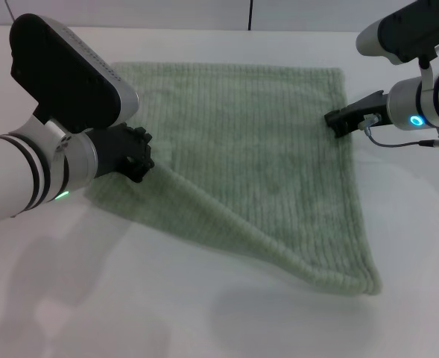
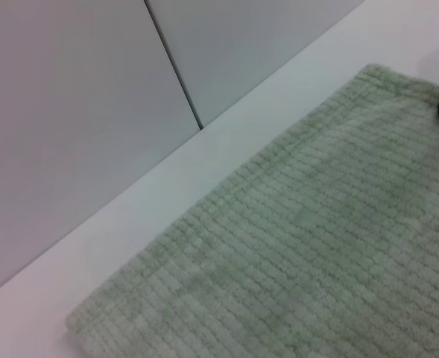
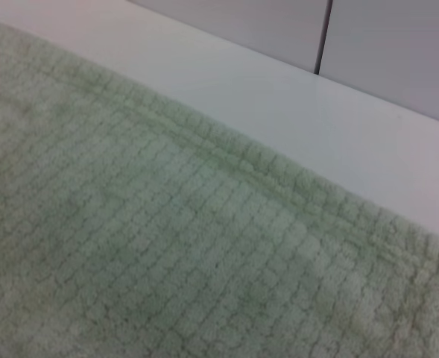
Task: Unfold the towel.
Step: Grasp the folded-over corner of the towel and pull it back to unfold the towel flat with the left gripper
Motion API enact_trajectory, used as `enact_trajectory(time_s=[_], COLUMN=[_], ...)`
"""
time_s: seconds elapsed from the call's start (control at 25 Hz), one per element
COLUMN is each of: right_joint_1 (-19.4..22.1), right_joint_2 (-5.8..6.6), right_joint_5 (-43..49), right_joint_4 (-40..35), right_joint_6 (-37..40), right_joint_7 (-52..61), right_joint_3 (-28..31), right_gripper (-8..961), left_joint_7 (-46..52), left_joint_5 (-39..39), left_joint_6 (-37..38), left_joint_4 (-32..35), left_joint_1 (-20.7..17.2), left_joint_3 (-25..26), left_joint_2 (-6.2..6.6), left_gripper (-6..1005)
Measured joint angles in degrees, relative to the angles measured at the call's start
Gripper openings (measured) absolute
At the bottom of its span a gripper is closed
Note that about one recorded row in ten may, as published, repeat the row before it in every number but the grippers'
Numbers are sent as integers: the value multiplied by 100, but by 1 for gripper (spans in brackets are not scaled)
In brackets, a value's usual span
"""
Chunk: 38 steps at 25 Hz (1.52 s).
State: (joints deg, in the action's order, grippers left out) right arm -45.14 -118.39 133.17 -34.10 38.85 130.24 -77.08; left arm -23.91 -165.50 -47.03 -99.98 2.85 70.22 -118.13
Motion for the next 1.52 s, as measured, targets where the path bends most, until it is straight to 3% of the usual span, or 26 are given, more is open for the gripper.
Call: enact_trajectory(time_s=[1.2,1.52], right_joint_1=[-12,-12], right_joint_2=[0,0], right_joint_5=[7,7], right_joint_4=[-10,-8], right_joint_6=[31,36], right_joint_7=[2,1], right_joint_3=[0,0], right_gripper=[0,0], left_joint_7=[2,-81], left_joint_5=[0,0], left_joint_6=[-6,-59], left_joint_4=[63,82], left_joint_1=[-15,-177], left_joint_3=[90,239], left_joint_2=[0,3], left_gripper=[113,117])
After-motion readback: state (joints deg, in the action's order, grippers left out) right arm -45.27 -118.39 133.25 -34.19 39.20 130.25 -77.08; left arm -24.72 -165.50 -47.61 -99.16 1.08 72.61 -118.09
